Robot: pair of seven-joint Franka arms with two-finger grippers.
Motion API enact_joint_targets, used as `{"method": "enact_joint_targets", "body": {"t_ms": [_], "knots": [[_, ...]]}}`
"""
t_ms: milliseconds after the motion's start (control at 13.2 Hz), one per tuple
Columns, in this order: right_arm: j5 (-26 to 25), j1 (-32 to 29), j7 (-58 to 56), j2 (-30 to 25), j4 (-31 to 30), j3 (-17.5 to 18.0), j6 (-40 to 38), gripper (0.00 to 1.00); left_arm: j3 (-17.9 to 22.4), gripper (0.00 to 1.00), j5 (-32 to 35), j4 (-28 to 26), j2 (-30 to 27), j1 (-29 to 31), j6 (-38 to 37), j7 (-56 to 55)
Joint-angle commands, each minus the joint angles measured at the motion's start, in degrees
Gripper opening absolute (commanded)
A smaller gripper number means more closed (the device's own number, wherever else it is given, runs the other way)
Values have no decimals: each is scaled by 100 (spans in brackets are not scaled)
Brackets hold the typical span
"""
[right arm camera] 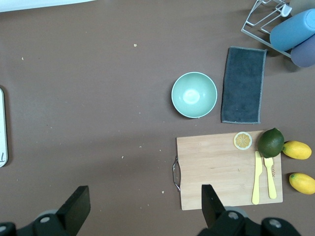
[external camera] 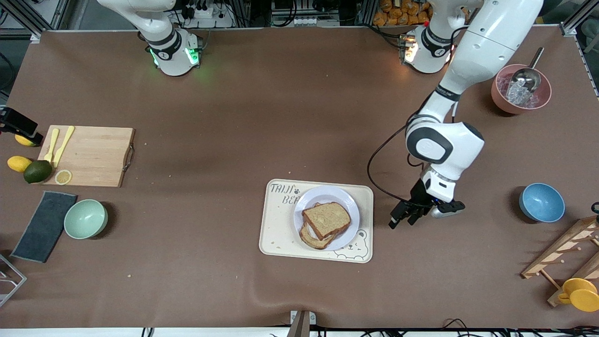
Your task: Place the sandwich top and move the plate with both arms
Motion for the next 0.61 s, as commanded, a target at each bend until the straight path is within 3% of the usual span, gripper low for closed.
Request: {"method": "enact_joint_targets", "body": {"t_ms": [0, 531], "knots": [[84, -128, -2, 36, 87, 71, -72, 100, 113, 100, 589, -168, -97, 119, -403, 85], [93, -128, -2, 45, 87, 71, -72, 100, 702, 100, 2706, -494, -816, 822, -2713, -203]]}}
